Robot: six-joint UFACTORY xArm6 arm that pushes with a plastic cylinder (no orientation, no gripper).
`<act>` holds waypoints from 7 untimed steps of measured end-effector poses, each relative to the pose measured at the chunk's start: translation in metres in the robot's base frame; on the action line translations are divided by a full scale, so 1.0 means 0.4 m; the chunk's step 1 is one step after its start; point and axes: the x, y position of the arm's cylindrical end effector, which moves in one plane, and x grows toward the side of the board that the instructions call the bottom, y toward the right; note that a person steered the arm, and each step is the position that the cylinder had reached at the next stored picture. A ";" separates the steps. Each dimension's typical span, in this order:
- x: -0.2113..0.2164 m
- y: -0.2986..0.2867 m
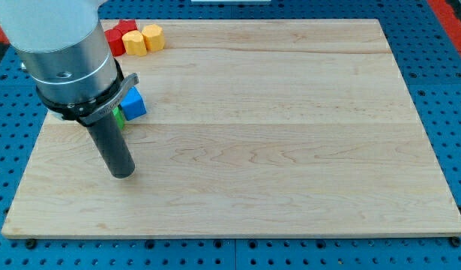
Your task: Move your arm to the bottom of the red circle
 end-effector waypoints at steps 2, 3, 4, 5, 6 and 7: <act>0.005 0.014; 0.005 -0.060; 0.013 -0.094; -0.040 -0.241; -0.153 -0.308; -0.224 -0.370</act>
